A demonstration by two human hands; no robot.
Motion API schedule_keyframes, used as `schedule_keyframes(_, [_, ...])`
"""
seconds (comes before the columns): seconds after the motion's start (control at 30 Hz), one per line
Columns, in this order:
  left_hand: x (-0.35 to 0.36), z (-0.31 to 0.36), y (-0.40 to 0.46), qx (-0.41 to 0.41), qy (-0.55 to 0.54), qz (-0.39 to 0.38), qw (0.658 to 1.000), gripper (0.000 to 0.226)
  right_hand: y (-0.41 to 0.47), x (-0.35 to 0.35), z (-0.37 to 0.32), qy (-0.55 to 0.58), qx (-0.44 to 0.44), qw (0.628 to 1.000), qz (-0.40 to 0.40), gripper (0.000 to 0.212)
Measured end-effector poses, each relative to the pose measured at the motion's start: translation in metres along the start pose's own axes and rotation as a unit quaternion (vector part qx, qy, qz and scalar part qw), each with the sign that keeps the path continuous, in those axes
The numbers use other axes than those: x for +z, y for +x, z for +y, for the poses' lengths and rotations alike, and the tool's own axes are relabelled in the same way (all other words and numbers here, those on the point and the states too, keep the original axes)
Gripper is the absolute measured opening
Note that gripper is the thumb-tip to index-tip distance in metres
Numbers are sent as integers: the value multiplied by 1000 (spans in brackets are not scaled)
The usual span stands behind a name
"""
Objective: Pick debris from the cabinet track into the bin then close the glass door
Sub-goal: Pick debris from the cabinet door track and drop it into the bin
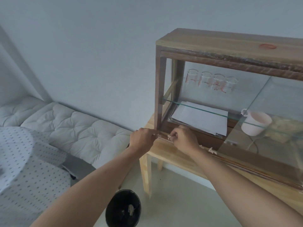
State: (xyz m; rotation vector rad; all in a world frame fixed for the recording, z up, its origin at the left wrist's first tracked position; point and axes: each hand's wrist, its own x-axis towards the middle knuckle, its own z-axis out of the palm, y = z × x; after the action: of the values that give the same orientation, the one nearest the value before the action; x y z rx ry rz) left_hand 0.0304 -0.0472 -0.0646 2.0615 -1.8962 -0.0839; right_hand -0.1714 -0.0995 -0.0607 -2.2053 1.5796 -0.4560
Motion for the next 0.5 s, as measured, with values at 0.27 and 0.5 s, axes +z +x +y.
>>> schedule_keyframes(0.27, [-16,-33,-30,-52,-26,-23,998,27,3,-4,-3,22,34,999,9,6])
schedule_keyframes(0.5, [-30,-62,-57,-97,-39,-29,994,27,-10,20,-36,91,7,996,5,6])
